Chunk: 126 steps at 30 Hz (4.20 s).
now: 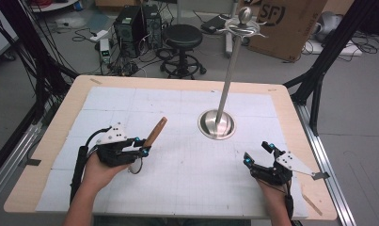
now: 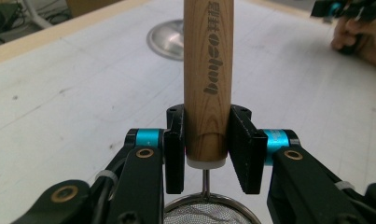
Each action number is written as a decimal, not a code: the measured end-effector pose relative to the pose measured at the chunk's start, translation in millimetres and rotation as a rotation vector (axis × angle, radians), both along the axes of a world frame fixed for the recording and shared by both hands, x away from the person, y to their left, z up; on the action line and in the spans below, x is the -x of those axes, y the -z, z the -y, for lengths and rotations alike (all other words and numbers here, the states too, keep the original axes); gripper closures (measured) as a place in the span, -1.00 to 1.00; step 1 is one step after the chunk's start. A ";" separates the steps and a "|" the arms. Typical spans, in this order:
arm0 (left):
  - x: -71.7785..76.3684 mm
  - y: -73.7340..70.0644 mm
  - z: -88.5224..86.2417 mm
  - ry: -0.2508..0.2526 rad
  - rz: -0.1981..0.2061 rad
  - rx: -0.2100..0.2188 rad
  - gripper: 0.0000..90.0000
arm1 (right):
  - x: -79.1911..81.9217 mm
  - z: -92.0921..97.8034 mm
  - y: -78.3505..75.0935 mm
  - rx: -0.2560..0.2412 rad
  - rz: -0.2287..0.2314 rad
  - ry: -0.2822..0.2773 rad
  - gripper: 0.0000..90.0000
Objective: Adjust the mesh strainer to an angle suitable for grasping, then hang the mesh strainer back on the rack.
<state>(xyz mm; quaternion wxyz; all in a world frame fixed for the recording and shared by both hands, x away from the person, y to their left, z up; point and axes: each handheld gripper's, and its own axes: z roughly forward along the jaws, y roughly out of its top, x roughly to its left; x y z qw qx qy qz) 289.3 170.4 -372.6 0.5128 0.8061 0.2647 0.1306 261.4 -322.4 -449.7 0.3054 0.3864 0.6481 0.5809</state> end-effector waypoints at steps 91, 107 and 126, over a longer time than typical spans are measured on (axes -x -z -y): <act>-7.6 -32.1 62.9 0.264 0.129 0.272 0.53 | -27.4 -70.3 -96.9 -0.130 0.063 -0.436 -0.68; -5.9 -34.1 83.7 0.310 0.126 0.290 0.53 | -28.6 -110.2 -125.8 -0.133 0.091 -0.601 -0.64; -3.2 -34.3 90.5 0.344 0.125 0.315 0.53 | -32.4 -133.3 -127.8 -0.146 0.070 -0.735 -0.08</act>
